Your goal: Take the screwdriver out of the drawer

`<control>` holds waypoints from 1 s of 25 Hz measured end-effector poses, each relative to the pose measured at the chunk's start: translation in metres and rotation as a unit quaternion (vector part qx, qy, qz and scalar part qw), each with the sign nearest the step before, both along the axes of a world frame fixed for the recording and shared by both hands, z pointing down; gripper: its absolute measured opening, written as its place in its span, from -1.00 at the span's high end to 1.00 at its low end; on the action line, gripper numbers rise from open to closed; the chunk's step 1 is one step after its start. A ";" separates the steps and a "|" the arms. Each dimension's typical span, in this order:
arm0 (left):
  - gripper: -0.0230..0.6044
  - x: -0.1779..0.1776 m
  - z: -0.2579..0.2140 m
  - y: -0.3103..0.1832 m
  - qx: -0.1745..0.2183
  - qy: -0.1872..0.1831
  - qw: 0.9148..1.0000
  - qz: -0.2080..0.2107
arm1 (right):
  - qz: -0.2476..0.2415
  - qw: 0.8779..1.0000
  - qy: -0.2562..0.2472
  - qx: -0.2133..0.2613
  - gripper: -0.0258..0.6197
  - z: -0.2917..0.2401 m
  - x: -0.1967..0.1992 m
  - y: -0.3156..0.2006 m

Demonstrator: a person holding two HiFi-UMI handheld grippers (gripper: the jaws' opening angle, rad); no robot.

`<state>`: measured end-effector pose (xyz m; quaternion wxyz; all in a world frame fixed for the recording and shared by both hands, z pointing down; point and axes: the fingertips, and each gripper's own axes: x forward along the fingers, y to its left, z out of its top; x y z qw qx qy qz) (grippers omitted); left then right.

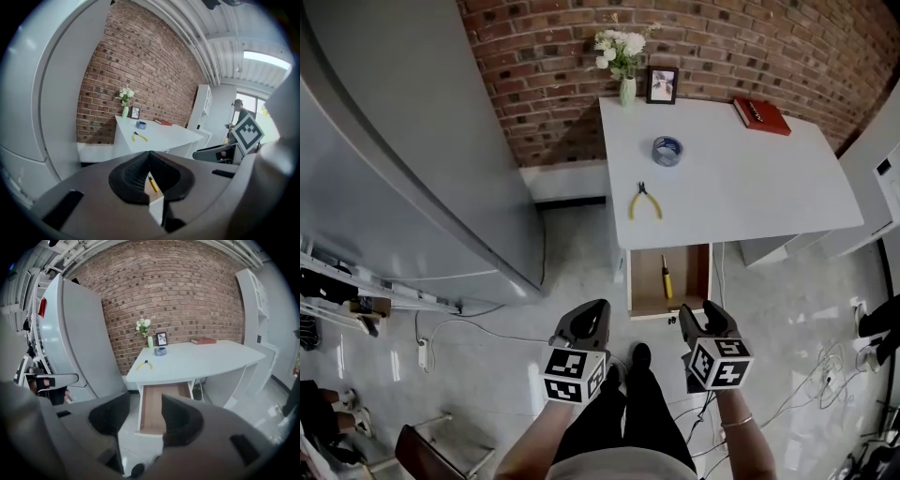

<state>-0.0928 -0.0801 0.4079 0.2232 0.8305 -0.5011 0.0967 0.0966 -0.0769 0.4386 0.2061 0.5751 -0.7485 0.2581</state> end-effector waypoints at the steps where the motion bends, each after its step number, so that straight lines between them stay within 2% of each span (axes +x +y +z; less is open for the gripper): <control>1: 0.95 -0.001 0.004 -0.004 -0.003 -0.001 1.000 -0.002 | -0.001 1.000 0.000 -0.005 0.27 0.007 0.000 -0.006; 20: 0.95 0.023 0.105 -0.057 -0.065 -0.050 0.997 -0.005 | -0.034 0.995 0.033 -0.087 0.27 0.133 0.014 -0.081; 25: 0.95 0.022 0.132 -0.070 -0.080 -0.058 0.995 -0.019 | -0.044 0.992 0.036 -0.114 0.27 0.170 0.014 -0.099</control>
